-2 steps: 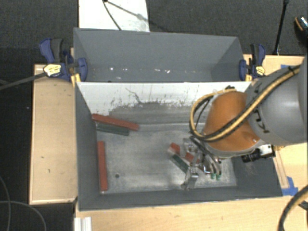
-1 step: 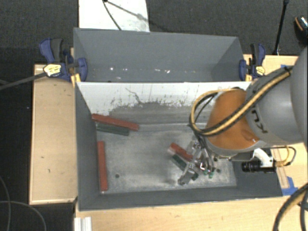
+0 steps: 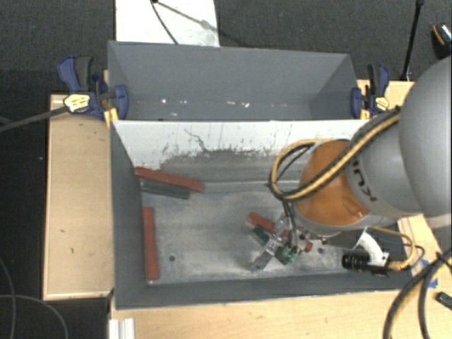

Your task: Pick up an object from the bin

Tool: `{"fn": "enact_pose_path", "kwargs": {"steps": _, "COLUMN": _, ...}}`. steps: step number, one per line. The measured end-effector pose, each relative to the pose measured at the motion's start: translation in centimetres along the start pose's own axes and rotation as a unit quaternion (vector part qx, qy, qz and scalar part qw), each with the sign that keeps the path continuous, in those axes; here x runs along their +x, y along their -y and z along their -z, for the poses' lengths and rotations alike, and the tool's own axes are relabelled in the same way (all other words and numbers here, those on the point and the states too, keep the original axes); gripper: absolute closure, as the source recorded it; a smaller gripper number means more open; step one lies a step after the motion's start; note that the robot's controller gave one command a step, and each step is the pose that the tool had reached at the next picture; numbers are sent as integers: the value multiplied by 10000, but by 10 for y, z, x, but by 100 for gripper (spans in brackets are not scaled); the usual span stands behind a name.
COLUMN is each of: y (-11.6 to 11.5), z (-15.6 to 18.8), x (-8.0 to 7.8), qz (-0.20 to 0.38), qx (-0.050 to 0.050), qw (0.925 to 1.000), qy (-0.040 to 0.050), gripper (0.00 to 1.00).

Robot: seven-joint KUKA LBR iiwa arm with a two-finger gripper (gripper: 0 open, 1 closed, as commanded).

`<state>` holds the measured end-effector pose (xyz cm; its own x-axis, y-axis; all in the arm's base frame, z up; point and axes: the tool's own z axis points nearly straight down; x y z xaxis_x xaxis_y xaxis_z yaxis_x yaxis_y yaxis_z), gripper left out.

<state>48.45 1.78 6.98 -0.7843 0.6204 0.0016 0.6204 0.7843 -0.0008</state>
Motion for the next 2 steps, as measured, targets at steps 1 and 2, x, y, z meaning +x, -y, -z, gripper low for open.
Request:
{"fn": "enact_pose_path", "kwargs": {"steps": 1, "y": 0, "z": 0, "x": 0, "qz": -1, "qx": -1, "qw": 10000, "qy": 1, "gripper": 0}}
{"fn": "enact_pose_path", "kwargs": {"steps": 2, "y": -1, "z": 3, "x": -2, "qz": -5, "qx": -17, "qw": 10000, "qy": 25, "gripper": 100}}
